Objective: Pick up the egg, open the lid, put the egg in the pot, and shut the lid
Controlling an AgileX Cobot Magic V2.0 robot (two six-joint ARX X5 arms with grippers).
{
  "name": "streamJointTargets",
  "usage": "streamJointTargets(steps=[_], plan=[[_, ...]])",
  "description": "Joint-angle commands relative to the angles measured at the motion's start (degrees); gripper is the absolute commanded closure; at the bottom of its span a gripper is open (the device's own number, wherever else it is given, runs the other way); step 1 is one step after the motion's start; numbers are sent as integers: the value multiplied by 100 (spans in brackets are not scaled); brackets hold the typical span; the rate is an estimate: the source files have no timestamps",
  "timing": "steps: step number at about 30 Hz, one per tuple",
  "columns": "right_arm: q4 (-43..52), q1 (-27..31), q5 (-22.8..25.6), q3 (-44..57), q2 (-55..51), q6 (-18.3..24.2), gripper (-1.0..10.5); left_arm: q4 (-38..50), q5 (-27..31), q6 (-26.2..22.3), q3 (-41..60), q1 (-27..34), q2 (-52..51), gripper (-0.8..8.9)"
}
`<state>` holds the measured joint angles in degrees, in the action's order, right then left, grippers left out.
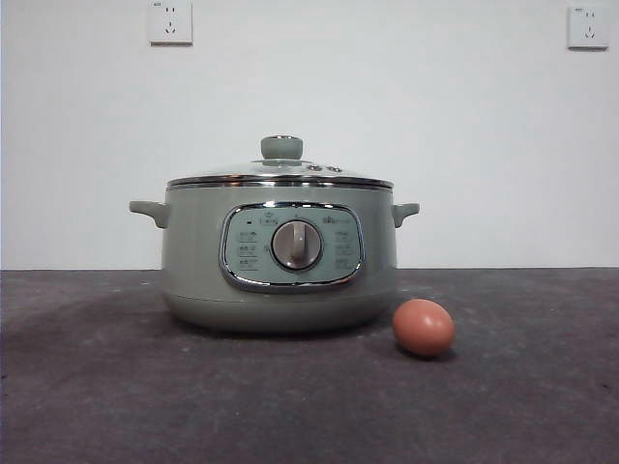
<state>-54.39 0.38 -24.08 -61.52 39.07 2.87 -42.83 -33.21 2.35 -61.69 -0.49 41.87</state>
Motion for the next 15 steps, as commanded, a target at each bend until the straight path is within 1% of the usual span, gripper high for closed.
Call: streamJointTargets(steps=[1, 5, 7, 12, 15], plan=[[35, -4, -142, -26, 127, 13, 344, 234, -22, -105, -286, -177, 450, 243], [31, -4, -225, -26, 326, 15, 344, 271, 68, -334, -940, -549, 1351, 243], [33, -4, -245, -26, 422, 15, 344, 269, 203, -455, -1287, -769, 1816, 243], [31, -4, -278, -26, 667, 15, 344, 267, 1080, -931, -2693, -1738, 3665, 243], [9, -4, -284, -26, 728, 15, 348, 267, 1512, -1309, -3447, -2146, 4704, 243]])
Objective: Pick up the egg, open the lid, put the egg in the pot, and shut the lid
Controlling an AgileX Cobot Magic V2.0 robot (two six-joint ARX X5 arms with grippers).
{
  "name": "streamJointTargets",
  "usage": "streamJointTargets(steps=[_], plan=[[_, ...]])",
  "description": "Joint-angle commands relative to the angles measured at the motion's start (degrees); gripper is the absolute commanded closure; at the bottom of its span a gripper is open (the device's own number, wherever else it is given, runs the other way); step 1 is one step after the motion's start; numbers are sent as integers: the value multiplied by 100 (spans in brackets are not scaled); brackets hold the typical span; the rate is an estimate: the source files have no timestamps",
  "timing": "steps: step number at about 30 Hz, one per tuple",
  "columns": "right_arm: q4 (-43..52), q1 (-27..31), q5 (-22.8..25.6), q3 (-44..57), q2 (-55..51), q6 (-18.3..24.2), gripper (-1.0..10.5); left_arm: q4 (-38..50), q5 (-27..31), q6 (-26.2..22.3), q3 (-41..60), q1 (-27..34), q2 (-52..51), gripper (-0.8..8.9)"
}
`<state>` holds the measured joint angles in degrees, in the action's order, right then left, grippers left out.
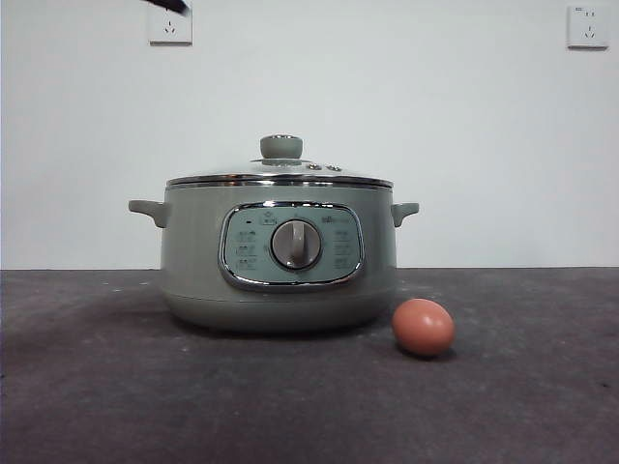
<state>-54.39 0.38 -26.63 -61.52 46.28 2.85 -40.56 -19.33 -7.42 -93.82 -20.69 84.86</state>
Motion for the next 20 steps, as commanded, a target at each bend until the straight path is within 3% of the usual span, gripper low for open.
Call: streamJointTargets(steps=[1, 7, 15, 18, 20], plan=[[-4, -4, -28, -26, 7, 20, 348, 39, 179, -378, -446, -225, 717, 243], [-15, -4, -28, -26, 7, 17, 348, 378, 442, -382, -905, -422, 1982, 243], [-7, -4, -24, -26, 7, 20, 348, 358, 442, -341, -905, -435, 2549, 259], [-4, -4, -24, -26, 9, 20, 348, 219, 435, -328, -905, -439, 2564, 501], [11, -4, -22, -26, 22, 20, 348, 151, 435, -328, -905, -439, 2564, 579]])
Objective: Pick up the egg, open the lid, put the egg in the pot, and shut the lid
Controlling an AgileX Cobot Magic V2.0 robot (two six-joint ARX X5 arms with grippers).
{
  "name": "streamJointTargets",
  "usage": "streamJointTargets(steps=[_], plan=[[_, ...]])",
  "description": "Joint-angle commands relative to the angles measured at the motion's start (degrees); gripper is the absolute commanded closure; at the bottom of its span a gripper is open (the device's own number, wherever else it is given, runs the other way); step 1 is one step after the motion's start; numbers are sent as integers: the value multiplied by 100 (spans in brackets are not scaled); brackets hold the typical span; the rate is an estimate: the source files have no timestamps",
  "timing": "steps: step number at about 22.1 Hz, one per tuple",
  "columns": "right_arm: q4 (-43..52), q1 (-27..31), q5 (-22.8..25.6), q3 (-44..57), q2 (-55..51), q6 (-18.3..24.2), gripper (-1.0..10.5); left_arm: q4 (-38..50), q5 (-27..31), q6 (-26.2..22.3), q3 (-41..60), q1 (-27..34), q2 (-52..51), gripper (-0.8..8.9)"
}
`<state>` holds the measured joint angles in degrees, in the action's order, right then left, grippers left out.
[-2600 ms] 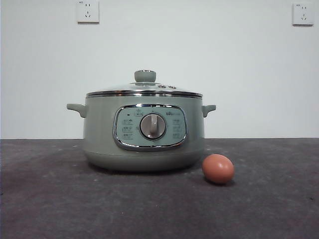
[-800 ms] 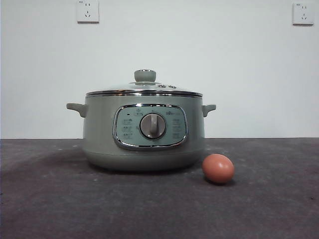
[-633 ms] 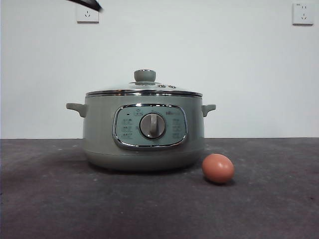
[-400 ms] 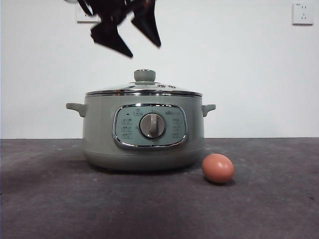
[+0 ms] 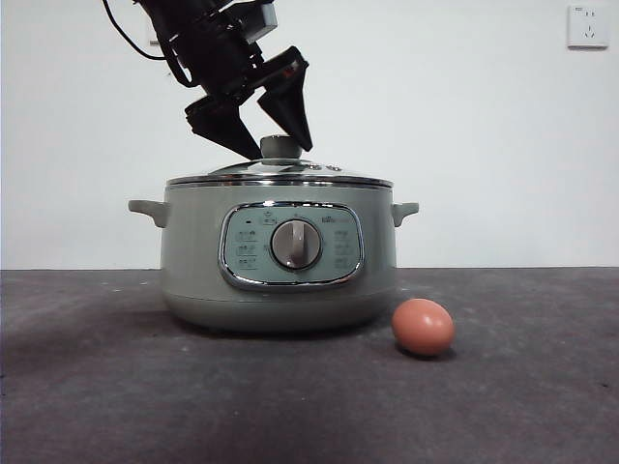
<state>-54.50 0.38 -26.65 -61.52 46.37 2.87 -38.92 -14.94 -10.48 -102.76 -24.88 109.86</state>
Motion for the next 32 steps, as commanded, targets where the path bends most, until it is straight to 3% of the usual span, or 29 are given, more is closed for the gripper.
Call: streamJointTargets(steps=[1, 8, 16, 23, 28, 32], plan=[[22, -4, -20, -26, 28, 17, 348, -35, -4, -22, -11, -20, 63, 614], [-2, -4, -20, -26, 146, 17, 349, -50, -24, -2, -11, -20, 63, 823], [4, -4, -20, -24, 153, 17, 349, 0, -44, -2, -17, 20, -205, 821], [66, -13, -20, -26, 413, 17, 350, 28, -39, 2, -20, 92, -1298, 821], [278, -662, 76, -24, 1226, -55, 352, -522, -26, 155, -20, 479, -2603, 821], [802, -1556, 739, -24, 2153, -254, 352, -1307, -24, 146, -17, 994, -3576, 821]])
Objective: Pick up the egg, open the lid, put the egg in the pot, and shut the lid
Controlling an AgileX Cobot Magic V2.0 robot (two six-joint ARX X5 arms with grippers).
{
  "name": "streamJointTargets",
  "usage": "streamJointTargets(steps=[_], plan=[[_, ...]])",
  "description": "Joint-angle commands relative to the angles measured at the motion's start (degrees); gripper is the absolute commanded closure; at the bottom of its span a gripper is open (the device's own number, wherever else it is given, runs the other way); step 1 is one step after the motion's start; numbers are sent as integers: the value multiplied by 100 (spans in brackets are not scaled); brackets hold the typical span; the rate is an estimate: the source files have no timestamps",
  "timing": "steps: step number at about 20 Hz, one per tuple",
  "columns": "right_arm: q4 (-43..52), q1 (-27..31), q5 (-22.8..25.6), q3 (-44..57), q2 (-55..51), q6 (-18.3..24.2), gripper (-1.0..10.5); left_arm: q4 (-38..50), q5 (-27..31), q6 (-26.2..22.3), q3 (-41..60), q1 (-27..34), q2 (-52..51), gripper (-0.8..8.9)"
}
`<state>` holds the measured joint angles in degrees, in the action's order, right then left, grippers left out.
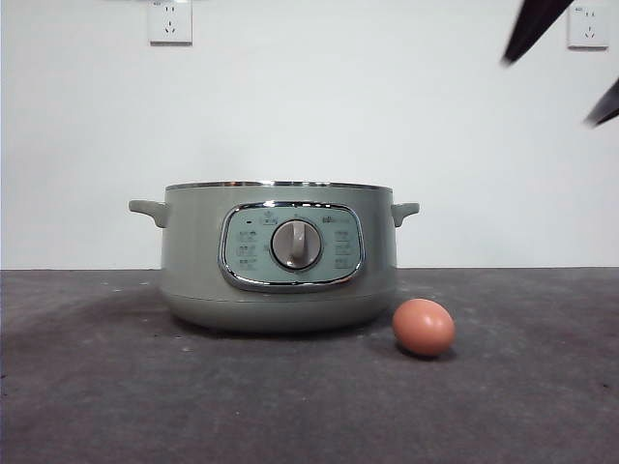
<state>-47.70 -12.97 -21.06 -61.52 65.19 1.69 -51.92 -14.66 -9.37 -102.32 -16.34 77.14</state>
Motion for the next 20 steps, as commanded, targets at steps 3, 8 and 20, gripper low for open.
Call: streamJointTargets(steps=[3, 8, 20], plan=[[481, -741, 601, -24, 1051, -291, 352, -514, -52, -28, -48, 507, -868, 821], [1005, -1375, 964, -24, 2197, -483, 352, -881, -50, -26, -48, 807, -1641, 821], [1692, -1829, 1818, -24, 3471, -859, 575, -1320, -48, -4, -48, 804, -2203, 821]])
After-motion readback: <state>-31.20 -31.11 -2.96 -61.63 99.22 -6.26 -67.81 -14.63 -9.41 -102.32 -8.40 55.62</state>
